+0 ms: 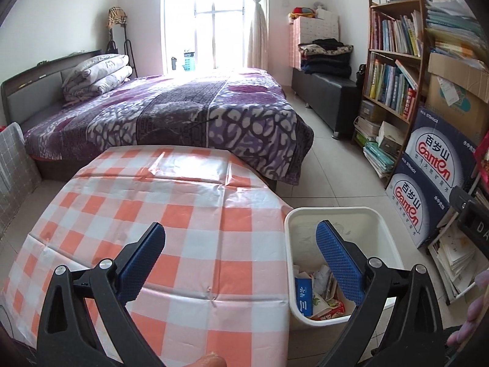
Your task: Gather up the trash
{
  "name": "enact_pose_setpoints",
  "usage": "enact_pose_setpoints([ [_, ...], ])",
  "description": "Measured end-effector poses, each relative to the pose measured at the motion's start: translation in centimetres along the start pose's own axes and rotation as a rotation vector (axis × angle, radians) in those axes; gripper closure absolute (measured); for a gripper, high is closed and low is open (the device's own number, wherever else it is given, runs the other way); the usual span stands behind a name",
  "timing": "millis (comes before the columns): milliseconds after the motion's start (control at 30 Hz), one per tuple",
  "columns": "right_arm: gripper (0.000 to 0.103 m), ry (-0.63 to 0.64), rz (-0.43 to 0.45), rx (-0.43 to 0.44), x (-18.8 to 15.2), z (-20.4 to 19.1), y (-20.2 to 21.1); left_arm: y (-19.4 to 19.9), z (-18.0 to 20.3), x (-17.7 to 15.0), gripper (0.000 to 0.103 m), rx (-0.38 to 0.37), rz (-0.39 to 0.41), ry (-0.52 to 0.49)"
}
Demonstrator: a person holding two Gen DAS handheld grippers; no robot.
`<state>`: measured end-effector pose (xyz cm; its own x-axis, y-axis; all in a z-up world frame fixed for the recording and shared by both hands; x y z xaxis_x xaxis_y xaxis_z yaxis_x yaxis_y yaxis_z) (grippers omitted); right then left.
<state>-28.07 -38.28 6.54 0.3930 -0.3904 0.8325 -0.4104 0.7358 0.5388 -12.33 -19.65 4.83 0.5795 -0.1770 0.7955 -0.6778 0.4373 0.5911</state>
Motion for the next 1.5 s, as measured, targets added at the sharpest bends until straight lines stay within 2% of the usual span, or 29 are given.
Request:
enact_pose_setpoints([
  [267,0.007,0.093,0.068,0.012,-1.0,-3.8,1.2,1.3,-2.5,0.7,0.007,0.031,0.028,0.041],
  [533,0.007,0.117,0.116,0.011,-0.7,-4.6,2.1,1.0,-2.8,0.2,0.007,0.034,0.011,0.054],
  [1500,0.007,0.125,0.081,0.026,-1.4,-5.0,1.4,0.8,-3.1,0.4,0.007,0.040,0.005,0.068],
])
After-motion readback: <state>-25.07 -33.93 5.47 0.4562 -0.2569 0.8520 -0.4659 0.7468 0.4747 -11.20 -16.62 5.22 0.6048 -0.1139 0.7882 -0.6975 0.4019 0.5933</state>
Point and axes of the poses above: each gripper's, at about its wrist camera, not at the fingertips, and y roughly against the way its jaws point, z to its right, x to its top, the point moved 9 cm from there along -y, roughly the way its jaws point, and after that the axes turned 10 degrees about y, right-handed, at the moved point
